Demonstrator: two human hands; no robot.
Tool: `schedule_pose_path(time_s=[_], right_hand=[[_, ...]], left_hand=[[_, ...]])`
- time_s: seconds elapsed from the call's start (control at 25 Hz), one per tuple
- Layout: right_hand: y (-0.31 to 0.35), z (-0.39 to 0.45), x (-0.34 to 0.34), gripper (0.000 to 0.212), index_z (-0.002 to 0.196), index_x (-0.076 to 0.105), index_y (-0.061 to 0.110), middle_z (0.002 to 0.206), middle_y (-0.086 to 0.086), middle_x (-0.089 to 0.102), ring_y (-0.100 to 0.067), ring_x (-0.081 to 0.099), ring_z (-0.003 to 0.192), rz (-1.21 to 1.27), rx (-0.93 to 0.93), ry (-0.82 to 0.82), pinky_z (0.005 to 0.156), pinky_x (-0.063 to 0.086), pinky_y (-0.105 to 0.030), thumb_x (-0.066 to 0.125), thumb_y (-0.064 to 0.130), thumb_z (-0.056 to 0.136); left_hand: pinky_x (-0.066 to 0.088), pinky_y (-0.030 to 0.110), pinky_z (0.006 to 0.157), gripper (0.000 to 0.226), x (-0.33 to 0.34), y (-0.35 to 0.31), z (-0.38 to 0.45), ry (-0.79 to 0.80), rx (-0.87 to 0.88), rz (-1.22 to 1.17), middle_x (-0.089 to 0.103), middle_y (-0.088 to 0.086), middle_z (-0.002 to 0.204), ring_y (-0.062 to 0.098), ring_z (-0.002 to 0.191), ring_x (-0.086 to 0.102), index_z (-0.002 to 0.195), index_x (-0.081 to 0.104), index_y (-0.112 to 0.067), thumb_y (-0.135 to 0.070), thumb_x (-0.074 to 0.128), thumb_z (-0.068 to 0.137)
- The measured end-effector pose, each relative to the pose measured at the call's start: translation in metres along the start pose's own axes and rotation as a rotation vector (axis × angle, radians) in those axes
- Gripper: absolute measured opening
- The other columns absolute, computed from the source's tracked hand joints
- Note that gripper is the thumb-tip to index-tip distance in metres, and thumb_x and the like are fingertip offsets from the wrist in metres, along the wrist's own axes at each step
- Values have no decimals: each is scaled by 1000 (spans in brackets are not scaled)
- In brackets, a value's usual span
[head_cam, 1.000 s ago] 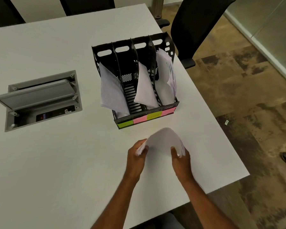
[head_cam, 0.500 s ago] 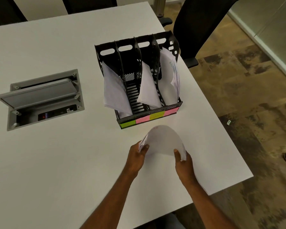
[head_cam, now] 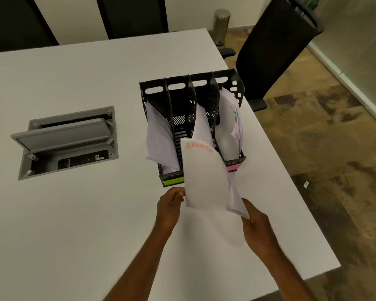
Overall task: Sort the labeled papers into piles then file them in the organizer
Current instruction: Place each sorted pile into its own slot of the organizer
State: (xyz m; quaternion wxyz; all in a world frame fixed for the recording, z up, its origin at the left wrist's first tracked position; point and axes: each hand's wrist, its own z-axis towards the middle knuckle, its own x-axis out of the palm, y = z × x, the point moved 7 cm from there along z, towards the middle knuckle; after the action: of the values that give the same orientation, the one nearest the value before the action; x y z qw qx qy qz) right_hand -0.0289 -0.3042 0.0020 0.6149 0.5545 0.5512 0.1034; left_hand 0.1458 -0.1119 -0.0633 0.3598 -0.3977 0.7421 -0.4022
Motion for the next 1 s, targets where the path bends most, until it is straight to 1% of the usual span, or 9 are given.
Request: schedule_pose_path(time_s=[0.12,0.2,0.28,0.44,0.56,0.64,0.76,0.88,1.0], right_hand=[[53,10,-30,14,105,59,40,79,33,66,17,62,80,216,5,-258,65,44,2,51,38,93],[85,26,-39,24,109,61,18,75,35,65,21,60,73,304,-41,-434,61,41,4,52,36,96],[119,47,-35,37,124,58,5,89,24,67,19,60,80,311,-81,-504,68,42,5,51,31,99],[170,91,-6,46,144,43,13,131,-12,58,-19,58,117,162,-187,-542,99,51,-25,52,13,99],[184,119,28,58,143,41,13,134,-8,55,2,42,117,123,-233,-550,98,39,-7,60,-5,91],[184,137,55,64,146,37,16,134,-3,52,6,36,118,107,-251,-477,99,39,-12,63,-2,91],[173,160,90,67,146,36,12,131,3,49,5,38,118,80,-350,-324,98,36,-4,69,10,89],[147,180,110,73,145,40,16,133,-8,56,-22,48,123,-304,-282,-280,101,44,-38,78,17,83],[133,185,110,70,138,48,21,132,-6,57,-27,48,118,-707,-217,-337,90,39,-39,82,26,78]], left_hand=[[48,25,71,12,-29,-6,14,-223,-3,-85,71,-8,101,16,84,71,107,64,-24,-18,55,101],[50,28,72,10,-40,-6,22,-316,3,-110,68,-4,106,21,87,71,110,59,-25,-21,55,101],[56,38,81,18,-43,-6,28,-349,4,-107,66,1,112,27,96,69,119,55,-24,-24,56,101],[50,27,83,42,-40,-9,33,-311,57,5,56,0,122,21,100,61,143,49,-24,-19,56,101],[43,15,82,48,-36,-5,31,-247,69,115,50,-1,123,11,96,59,147,48,-21,-11,54,101],[42,7,72,51,-36,-3,30,-225,62,159,48,-2,122,5,89,59,149,46,-23,-9,55,101],[44,9,74,54,-38,0,31,-198,42,205,49,1,129,11,87,60,150,43,-26,-10,57,100],[49,19,79,55,-40,2,32,-185,52,247,51,5,133,16,90,61,150,44,-27,-11,59,99],[52,23,81,54,-41,4,33,-186,62,247,51,5,133,17,91,62,149,44,-29,-12,59,100]])
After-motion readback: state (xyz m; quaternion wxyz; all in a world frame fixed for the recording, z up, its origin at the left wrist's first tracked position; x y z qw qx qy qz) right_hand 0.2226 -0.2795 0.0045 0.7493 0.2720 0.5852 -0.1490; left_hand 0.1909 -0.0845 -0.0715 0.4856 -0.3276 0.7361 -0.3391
